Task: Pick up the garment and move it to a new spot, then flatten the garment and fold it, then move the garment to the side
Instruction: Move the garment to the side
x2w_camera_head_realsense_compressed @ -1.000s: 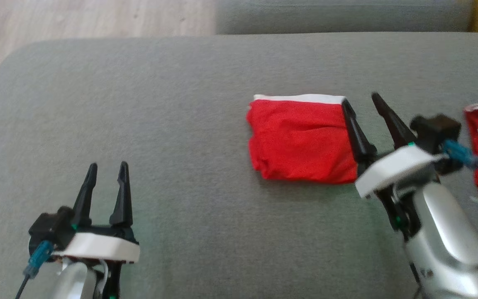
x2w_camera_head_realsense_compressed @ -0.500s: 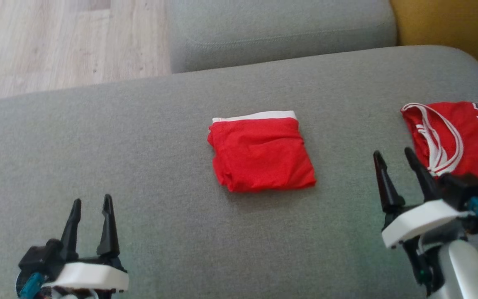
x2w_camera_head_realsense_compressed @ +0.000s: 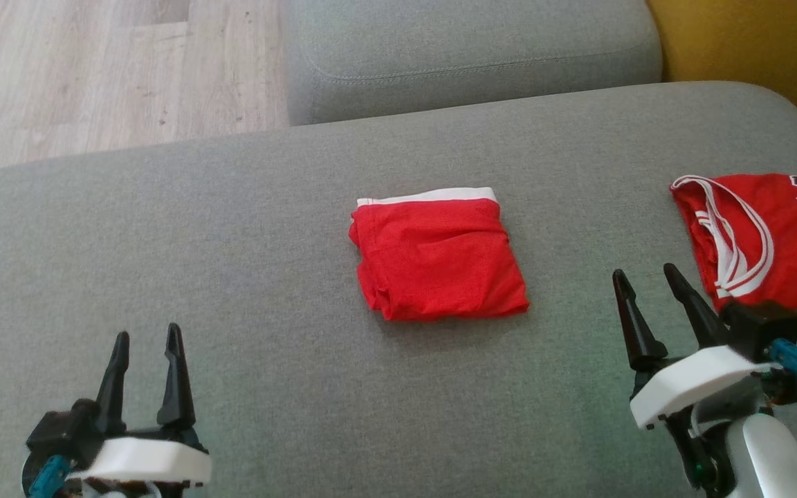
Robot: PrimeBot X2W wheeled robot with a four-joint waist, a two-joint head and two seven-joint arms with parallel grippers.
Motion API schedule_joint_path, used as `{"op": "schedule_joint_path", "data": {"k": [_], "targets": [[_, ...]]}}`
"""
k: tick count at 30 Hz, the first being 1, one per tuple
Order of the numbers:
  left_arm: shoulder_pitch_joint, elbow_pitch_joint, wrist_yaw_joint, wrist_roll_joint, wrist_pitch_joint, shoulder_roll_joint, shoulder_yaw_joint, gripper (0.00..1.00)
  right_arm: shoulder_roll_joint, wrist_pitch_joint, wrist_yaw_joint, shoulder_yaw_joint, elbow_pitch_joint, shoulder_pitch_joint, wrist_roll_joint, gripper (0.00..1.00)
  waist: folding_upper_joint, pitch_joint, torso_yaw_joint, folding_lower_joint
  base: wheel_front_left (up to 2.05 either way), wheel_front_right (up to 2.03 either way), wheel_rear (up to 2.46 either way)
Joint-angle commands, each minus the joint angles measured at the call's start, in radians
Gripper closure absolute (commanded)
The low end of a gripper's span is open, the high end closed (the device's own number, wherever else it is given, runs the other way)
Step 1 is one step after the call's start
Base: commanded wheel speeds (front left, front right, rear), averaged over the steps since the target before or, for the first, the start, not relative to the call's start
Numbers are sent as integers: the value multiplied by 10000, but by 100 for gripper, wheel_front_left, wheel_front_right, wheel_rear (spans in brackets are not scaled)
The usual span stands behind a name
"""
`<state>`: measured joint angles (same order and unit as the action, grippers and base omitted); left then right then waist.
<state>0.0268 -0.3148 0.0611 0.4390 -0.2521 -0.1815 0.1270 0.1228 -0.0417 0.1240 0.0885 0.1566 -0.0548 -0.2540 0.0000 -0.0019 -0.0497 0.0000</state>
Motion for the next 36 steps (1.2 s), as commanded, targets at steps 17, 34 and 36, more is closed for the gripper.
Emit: {"op": "schedule_joint_path", "data": {"k": [17,34,36], "targets": [[1073,1123,-68,-158,137,-316,9,0,69,-1852,67,743,467,-2895,-320,0,0,1554,886,0,0,0,0],[2048,698,153,-208,-28,-102,277,0,-696,-4238,67,955,4259,-4909,-949,100,0,2650,1741,0,0,0,0],[2058,649,172,-195,-42,-88,269,0,-656,-4305,67,1223,4241,-4967,-979,100,0,2612,1601,0,0,0,0]]}}
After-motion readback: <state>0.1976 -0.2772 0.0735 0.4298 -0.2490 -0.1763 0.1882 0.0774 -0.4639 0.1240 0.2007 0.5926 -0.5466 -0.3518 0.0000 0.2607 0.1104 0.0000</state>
